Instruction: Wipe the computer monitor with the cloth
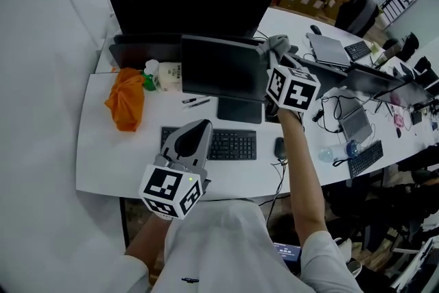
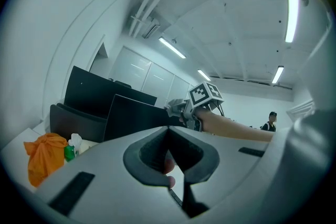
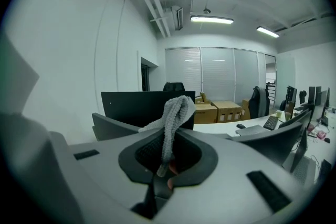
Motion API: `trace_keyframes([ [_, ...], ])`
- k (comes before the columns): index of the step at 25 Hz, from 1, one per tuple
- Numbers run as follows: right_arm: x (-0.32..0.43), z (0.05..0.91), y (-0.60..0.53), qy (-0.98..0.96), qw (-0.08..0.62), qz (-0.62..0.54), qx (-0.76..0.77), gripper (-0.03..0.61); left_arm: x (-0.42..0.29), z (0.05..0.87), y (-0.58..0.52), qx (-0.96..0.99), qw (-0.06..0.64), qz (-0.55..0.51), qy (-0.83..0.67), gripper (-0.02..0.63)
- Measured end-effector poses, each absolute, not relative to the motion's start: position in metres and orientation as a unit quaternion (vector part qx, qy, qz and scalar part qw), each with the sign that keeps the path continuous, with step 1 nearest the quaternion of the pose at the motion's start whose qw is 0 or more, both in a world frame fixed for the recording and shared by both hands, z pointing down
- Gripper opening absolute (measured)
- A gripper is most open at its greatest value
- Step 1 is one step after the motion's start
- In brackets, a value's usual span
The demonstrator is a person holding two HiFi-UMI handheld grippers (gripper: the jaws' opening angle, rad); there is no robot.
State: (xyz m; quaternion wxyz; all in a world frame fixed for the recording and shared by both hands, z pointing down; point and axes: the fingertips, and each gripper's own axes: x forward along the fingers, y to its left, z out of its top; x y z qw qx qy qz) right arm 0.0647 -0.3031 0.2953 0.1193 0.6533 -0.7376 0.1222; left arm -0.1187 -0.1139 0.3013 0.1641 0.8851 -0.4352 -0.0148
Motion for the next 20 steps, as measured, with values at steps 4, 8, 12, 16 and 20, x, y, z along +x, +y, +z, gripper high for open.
trace_keyframes([
  [4, 0.087, 0.295, -0.3, -0.728, 0.114, 0.131, 0.663, 0.025, -0.113, 0.299, -0.114, 0.887, 0.161, -0.015, -0.432, 0.014],
  [8, 0.107, 0.295, -0.297, -0.721, 0.112, 0.138, 0.67, 0.025, -0.103, 0.298, -0.113, 0.89, 0.161, -0.012, -0.427, 0.014],
  [12, 0.126, 0.294, -0.295, -0.716, 0.112, 0.142, 0.674, 0.025, -0.092, 0.297, -0.112, 0.892, 0.159, -0.009, -0.423, 0.014],
  [16, 0.146, 0.296, -0.291, -0.709, 0.111, 0.149, 0.68, 0.025, -0.079, 0.296, -0.111, 0.894, 0.158, -0.005, -0.419, 0.014],
  [20, 0.169, 0.302, -0.288, -0.702, 0.116, 0.158, 0.685, 0.025, -0.062, 0.296, -0.109, 0.897, 0.157, -0.002, -0.414, 0.014],
])
